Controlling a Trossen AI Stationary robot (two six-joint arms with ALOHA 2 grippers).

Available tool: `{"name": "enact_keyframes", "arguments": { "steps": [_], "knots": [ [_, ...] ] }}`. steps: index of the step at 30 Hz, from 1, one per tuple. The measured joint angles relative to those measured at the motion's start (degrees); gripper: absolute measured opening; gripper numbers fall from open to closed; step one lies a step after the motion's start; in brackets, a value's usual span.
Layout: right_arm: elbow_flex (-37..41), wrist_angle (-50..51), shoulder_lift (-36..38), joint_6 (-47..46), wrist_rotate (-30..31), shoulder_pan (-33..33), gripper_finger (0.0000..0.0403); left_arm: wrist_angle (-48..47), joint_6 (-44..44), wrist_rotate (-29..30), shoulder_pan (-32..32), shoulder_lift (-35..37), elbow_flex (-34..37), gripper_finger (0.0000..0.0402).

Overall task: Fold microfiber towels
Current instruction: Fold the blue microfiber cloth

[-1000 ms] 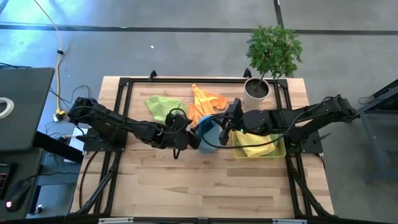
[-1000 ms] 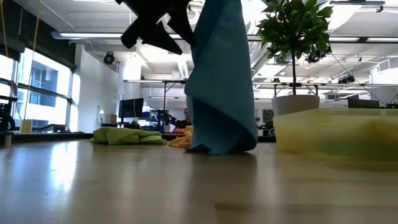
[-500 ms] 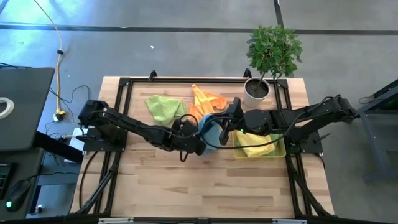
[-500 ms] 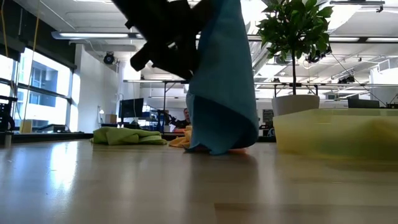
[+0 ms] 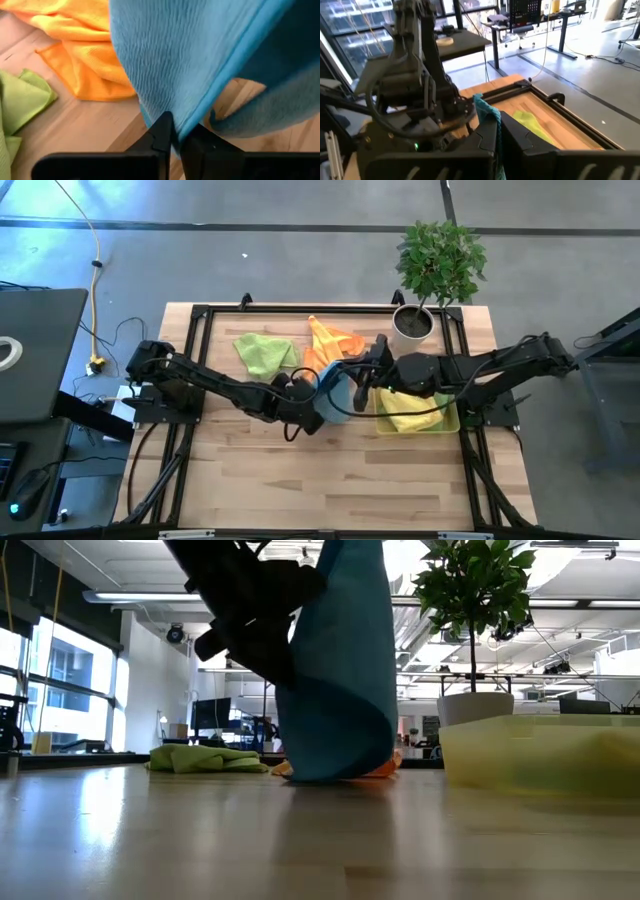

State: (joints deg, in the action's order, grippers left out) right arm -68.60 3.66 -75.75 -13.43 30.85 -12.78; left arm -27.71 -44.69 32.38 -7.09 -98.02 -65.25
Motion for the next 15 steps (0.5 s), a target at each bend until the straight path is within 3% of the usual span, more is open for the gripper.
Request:
{"name": "enact_keyframes", "arguments": {
  "steps": [15],
  "knots": [
    [0.00, -5.67, 1.29, 0.02, 0.20, 0.03, 0.0000, 0.97, 1.85, -0.92, -0.13, 0.00, 0.00, 0.0064]
  ]
}}
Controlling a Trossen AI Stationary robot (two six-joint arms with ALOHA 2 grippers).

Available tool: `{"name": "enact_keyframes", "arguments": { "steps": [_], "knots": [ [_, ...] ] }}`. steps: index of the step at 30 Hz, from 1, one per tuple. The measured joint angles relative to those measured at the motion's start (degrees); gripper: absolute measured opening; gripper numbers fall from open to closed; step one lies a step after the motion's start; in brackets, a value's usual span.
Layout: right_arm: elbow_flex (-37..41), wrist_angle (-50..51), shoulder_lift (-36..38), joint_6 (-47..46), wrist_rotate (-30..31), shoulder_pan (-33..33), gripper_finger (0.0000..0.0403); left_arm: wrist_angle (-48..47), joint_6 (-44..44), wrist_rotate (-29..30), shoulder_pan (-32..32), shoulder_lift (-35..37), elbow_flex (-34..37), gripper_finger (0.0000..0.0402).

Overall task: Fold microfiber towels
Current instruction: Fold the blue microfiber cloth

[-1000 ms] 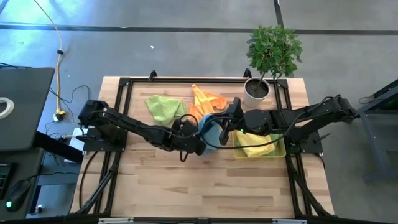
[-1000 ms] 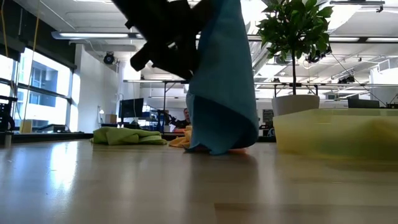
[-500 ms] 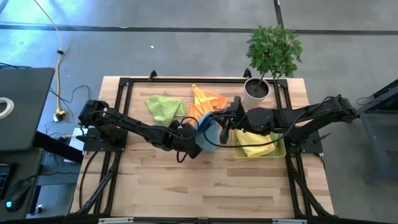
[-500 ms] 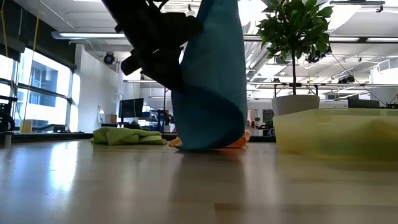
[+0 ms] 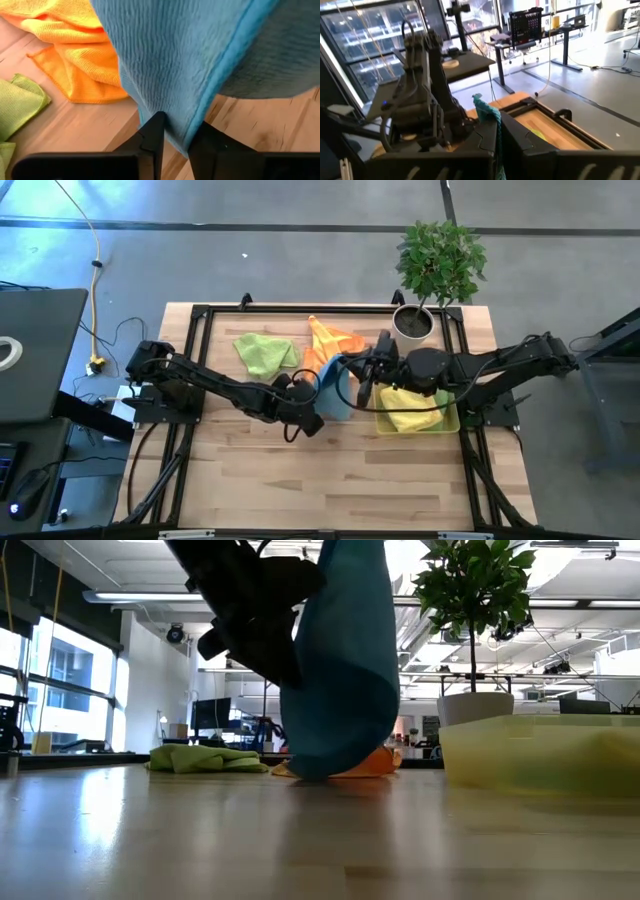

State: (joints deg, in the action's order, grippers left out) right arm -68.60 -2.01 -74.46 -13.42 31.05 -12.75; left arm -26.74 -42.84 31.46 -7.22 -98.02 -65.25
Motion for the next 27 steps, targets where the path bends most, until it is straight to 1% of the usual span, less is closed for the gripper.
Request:
{"name": "enact_keyframes", "arguments": {
  "steps": [5, 15, 19, 23, 25, 27],
  "knots": [
    [0.00, -1.94, 0.00, -0.02, 0.02, 0.00, 0.0000, 0.04, -0.32, 1.02, 0.13, 0.00, 0.00, 0.0065],
    [0.00, -5.07, 0.00, 1.51, 0.15, 0.00, 0.0000, 1.54, -1.09, 0.70, 0.19, -2.55, -0.02, 0.0037],
    [-0.01, -2.42, 0.00, 1.91, 0.15, 0.00, 0.0000, 2.33, -3.04, 0.35, -0.20, -2.60, -0.02, 0.0008],
    [0.00, 2.41, 0.00, 0.71, -0.72, 0.00, 0.0000, 2.13, -0.54, -1.22, -1.22, -1.51, -0.21, 0.0004],
    [0.00, 4.29, 0.00, 0.16, -3.25, 0.00, 0.0000, 1.71, 1.48, -3.23, -1.77, -1.16, -1.03, 0.0002],
    [0.00, 6.73, 0.17, -0.49, -6.65, -0.04, 0.0000, -2.08, 2.52, -5.56, -2.42, -0.03, -2.06, 0.0001]
  ]
}}
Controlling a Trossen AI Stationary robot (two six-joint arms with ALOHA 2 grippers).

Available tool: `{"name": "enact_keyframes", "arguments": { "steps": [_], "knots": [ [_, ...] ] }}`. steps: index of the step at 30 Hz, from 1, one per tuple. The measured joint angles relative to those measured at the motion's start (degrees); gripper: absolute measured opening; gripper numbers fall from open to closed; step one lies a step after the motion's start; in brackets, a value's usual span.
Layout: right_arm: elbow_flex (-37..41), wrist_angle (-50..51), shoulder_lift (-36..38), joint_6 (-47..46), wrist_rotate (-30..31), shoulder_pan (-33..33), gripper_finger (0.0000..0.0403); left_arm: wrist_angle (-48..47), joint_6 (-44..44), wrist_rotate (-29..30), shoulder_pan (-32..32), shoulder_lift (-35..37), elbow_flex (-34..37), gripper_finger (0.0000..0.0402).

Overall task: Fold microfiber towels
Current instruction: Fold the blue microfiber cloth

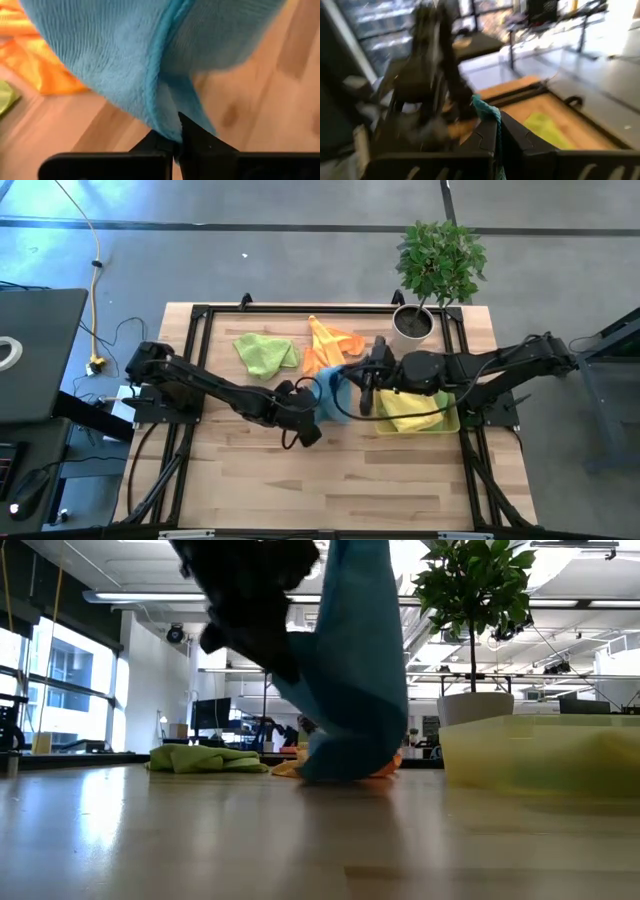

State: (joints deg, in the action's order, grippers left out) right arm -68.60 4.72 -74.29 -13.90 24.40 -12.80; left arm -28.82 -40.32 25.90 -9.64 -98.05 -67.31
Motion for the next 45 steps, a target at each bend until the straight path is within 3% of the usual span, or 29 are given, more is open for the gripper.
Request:
{"name": "enact_keyframes", "arguments": {
  "steps": [5, 9, 13, 18, 20, 22, 25, 27, 29, 32, 36, 41, 45],
  "knots": [
    [-0.02, 7.67, 0.97, -4.06, -8.32, -0.06, 0.0000, -15.39, 0.53, -2.23, -1.82, 3.00, -5.23, 0.0001],
    [-0.02, 14.33, 1.44, -5.22, -9.05, -1.01, 0.0000, -31.06, 1.26, 0.05, -3.11, 5.54, -10.66, 0.0000],
    [-0.02, 18.28, 1.72, 0.48, -4.62, -1.84, 0.0000, -44.86, 4.88, 5.28, -3.97, 7.44, -16.40, 0.0000],
    [-0.04, 17.48, 2.13, 7.15, 13.36, -2.02, 0.0000, -60.57, 6.08, 16.42, -3.80, 8.36, -24.63, 0.0000],
    [-0.04, 16.91, 2.10, 8.89, 19.81, -1.79, 0.0000, -61.15, 7.00, 22.11, -3.02, 8.78, -26.18, 0.0000],
    [-0.04, 16.71, 2.10, 9.46, 20.62, -1.14, 0.0000, -60.03, 10.57, 24.78, -2.32, 10.24, -26.25, 0.0000],
    [-0.04, 16.92, 2.38, 8.48, 12.18, -0.26, 0.0000, -61.23, 13.59, 25.40, -1.08, 11.99, -27.55, 0.0000],
    [-0.04, 16.73, 2.69, 8.39, 5.82, 0.02, 0.0000, -61.09, 14.86, 22.59, -0.28, 12.31, -27.53, 0.0000],
    [-0.04, 17.04, 2.57, 8.80, 3.40, 0.00, 0.0000, -61.17, 17.69, 19.88, 0.19, 12.61, -27.53, 0.0000],
    [-0.04, 16.88, 2.50, 10.66, 6.95, 0.20, 0.0000, -61.18, 24.02, 18.88, 1.50, 13.32, -27.55, 0.0000],
    [-0.04, 16.46, 2.26, 11.03, 12.74, 1.76, 0.0000, -61.18, 32.33, 23.51, 4.41, 13.15, -27.51, 0.0000],
    [-0.04, 16.44, 1.85, 7.06, 12.81, 5.67, 0.0000, -61.19, 38.48, 31.65, 10.15, 13.19, -27.51, 0.0000],
    [-0.04, 14.66, 0.97, 10.34, 13.37, 9.38, 0.0000, -61.20, 42.71, 32.90, 16.22, 13.19, -27.51, 0.0000]
  ]
}}
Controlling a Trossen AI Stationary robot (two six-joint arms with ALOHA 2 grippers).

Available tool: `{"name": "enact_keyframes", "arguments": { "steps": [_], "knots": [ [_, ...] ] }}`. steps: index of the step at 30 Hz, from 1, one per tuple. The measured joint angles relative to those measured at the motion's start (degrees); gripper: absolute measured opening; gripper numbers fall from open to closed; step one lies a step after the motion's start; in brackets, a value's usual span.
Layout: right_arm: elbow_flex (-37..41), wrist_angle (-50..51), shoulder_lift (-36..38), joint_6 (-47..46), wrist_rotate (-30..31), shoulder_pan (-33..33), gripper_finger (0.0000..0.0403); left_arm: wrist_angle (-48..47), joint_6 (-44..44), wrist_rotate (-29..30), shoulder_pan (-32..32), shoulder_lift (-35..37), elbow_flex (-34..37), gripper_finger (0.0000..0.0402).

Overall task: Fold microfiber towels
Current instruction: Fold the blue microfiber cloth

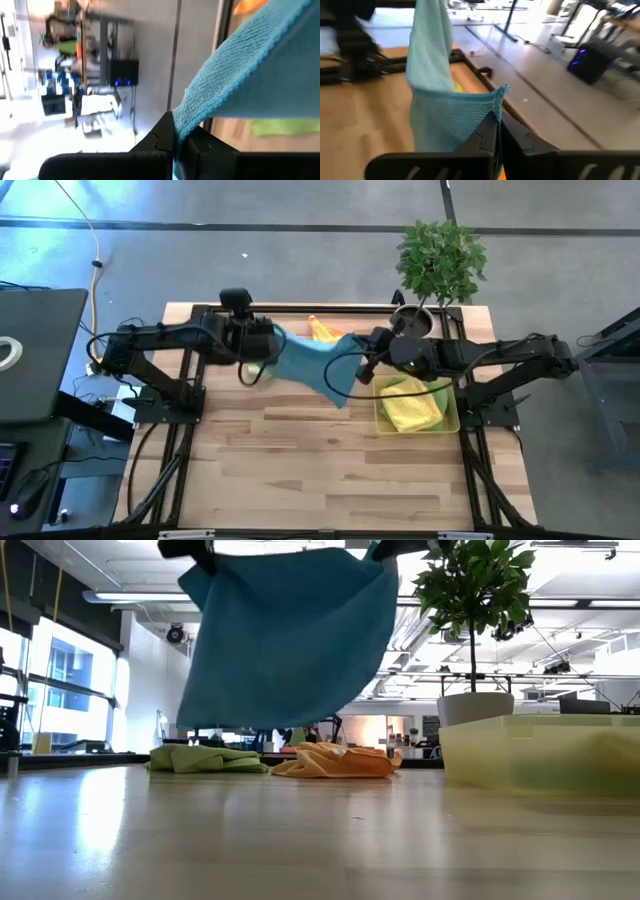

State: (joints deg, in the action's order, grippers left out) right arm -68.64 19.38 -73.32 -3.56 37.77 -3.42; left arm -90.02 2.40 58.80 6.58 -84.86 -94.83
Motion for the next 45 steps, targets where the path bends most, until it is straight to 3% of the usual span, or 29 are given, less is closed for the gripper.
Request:
{"name": "enact_keyframes", "arguments": {
  "steps": [5, 7, 9, 12, 14, 18, 25, 31, 42, 45],
  "knots": [
    [0.00, -7.35, -1.29, 7.17, 0.88, 3.95, 0.0000, 0.00, -0.11, 0.07, 6.22, 0.00, 0.02, 0.0000],
    [0.00, -7.36, -1.78, 7.76, -1.01, 4.33, 0.0000, -0.02, -2.70, -2.40, 7.01, 0.06, 0.02, 0.0000],
    [0.00, -5.25, -2.16, 6.99, -4.15, 3.77, 0.0000, 0.00, -5.90, -10.16, 7.13, 0.30, 0.02, 0.0000],
    [0.09, 2.35, -3.08, 1.70, -7.90, 1.33, 0.0000, 0.12, -12.23, -26.30, 6.34, 0.39, 0.28, 0.0000],
    [0.09, 7.58, -4.22, -3.63, -9.27, -1.18, 0.0000, 0.50, -16.03, -31.87, 3.98, 0.43, 2.13, 0.0000],
    [0.12, 14.97, -8.84, -10.01, -11.55, -7.45, 0.0000, 3.06, -21.59, -37.30, -3.67, -0.14, 10.11, 0.0000],
    [0.16, 14.26, -17.19, -19.01, -17.06, -16.83, 0.0000, 15.02, -32.52, -43.40, -18.92, -3.40, 22.55, 0.0000],
    [0.15, 10.21, -22.79, -30.19, -22.02, -22.34, 0.0000, 20.70, -41.41, -44.21, -29.71, -9.30, 23.64, 0.0000],
    [0.13, 4.45, -28.37, -48.41, -22.99, -31.25, 0.0000, 23.89, -53.87, -62.84, -41.74, -20.47, 19.07, 0.0000],
    [0.13, 3.77, -28.37, -48.92, -20.77, -32.45, 0.0000, 24.11, -51.39, -62.89, -43.06, -21.99, 17.00, 0.0000]
  ]
}}
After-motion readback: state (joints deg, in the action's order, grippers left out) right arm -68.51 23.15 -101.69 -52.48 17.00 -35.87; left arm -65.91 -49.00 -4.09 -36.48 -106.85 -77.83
